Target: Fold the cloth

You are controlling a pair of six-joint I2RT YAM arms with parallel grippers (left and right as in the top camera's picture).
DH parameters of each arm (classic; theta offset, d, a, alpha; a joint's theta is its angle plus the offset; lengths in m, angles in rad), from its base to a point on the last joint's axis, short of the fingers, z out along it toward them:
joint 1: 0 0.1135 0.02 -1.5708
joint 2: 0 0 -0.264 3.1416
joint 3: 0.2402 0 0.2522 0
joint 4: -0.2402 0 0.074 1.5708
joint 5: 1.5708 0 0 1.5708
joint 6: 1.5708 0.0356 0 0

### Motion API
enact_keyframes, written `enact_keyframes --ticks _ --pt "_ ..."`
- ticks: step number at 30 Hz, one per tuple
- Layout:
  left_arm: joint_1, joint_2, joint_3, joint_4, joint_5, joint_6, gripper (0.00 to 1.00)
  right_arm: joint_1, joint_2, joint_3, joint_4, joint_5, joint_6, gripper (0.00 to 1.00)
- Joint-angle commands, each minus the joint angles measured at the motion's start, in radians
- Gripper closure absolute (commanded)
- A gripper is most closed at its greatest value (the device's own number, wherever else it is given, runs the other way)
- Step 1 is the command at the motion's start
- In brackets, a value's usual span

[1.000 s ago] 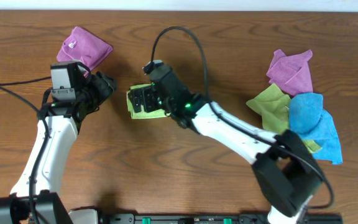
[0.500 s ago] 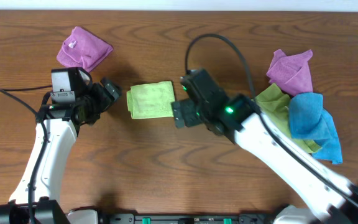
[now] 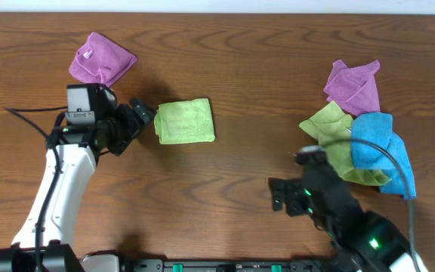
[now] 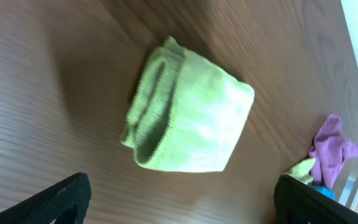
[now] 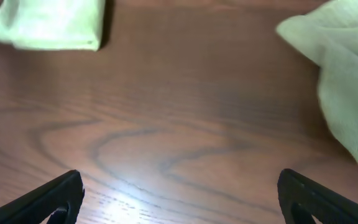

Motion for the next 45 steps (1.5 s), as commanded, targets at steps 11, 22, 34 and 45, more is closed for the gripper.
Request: enact_keyframes --ticks 11,22,34,45 --pt "-0.110 0.146 0.014 0.020 -0.015 -0.058 0.05 -0.185 -0.156 -0.089 -0.025 0.114 0.119 0.01" --pt "-0.110 0.268 0.014 0.086 -0.008 -0.111 0.05 -0.185 -0.156 -0.089 -0.025 0.114 0.119 0.01" --pt "-0.110 0.362 0.014 0.183 0.001 -0.173 0.05 -0.185 -0.156 -0.089 -0.025 0.114 0.119 0.01" --pt "-0.112 0.454 0.014 0.275 0.045 -0.203 0.31 -0.185 -0.156 -0.089 -0.025 0.114 0.119 0.01"
